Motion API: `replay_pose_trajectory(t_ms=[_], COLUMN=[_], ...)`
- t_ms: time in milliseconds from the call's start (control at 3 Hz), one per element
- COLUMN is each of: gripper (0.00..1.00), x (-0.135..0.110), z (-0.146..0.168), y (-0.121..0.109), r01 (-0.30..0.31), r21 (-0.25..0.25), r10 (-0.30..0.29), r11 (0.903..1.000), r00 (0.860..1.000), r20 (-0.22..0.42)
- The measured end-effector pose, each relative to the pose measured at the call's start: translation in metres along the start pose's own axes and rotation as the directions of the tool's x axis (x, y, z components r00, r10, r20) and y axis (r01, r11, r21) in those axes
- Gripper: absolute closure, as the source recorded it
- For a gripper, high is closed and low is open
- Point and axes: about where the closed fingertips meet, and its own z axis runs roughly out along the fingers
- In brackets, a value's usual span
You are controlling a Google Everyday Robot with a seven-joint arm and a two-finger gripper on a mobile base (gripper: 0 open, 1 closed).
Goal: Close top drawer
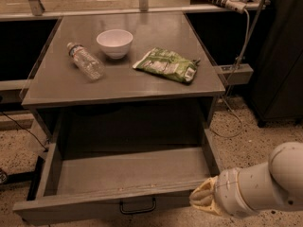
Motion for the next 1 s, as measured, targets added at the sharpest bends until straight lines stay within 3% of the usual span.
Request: replay_pose_trajectory(t_ms=[333,1000], gripper=[1.00,0.58], x=[0.0016,0.0016], z=[0.0126,0.0129], y=[0.0105,0.0108], r01=[0.005,0.007], r21=[0.004,0.005], r10=[-0.005,-0.007], r11=[1.0000,1.0000], r00=[1.000,1.000], r20=[0.020,0.020])
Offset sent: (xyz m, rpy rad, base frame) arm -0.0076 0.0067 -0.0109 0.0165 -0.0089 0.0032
